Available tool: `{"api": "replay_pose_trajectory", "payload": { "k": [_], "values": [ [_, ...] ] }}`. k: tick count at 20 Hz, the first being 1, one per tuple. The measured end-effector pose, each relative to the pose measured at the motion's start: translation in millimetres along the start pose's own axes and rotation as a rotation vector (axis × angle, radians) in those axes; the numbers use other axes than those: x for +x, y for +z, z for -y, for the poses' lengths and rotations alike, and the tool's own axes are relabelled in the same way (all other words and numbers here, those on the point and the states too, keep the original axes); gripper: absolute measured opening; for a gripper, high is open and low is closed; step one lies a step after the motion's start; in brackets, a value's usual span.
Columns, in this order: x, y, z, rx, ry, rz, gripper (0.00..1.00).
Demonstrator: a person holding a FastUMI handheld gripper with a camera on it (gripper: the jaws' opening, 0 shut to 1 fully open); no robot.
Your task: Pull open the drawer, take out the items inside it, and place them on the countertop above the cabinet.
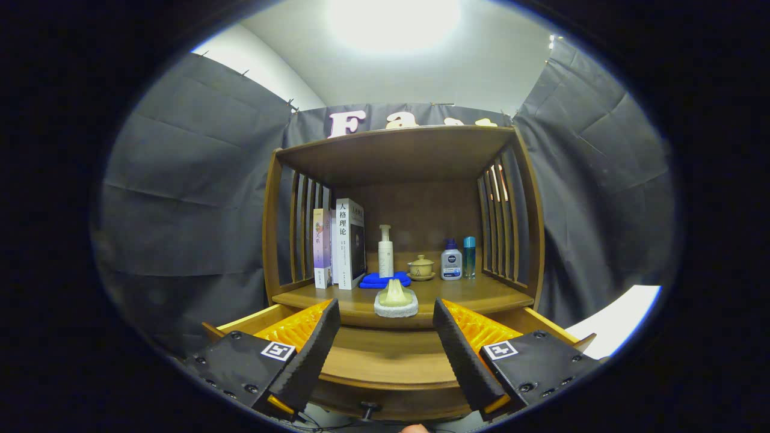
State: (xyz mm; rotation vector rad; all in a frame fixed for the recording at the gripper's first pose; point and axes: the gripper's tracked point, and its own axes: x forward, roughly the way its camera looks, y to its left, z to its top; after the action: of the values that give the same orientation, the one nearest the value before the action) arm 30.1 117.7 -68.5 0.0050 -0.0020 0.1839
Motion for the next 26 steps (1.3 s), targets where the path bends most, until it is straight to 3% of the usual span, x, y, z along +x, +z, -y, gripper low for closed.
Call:
{"api": "replay_pose_trajectory", "payload": {
  "k": [9,17,26],
  "values": [
    [-34.0,-64.1,2.4,-0.012,-0.031,-0.096,0.98],
    [-34.2,-128.7,2.4,-0.029,-0.014,-0.248,0.98],
    [-29.9,-130.1,5.8,-0.086,-0.049,-0.212,0.95]
  ]
}}
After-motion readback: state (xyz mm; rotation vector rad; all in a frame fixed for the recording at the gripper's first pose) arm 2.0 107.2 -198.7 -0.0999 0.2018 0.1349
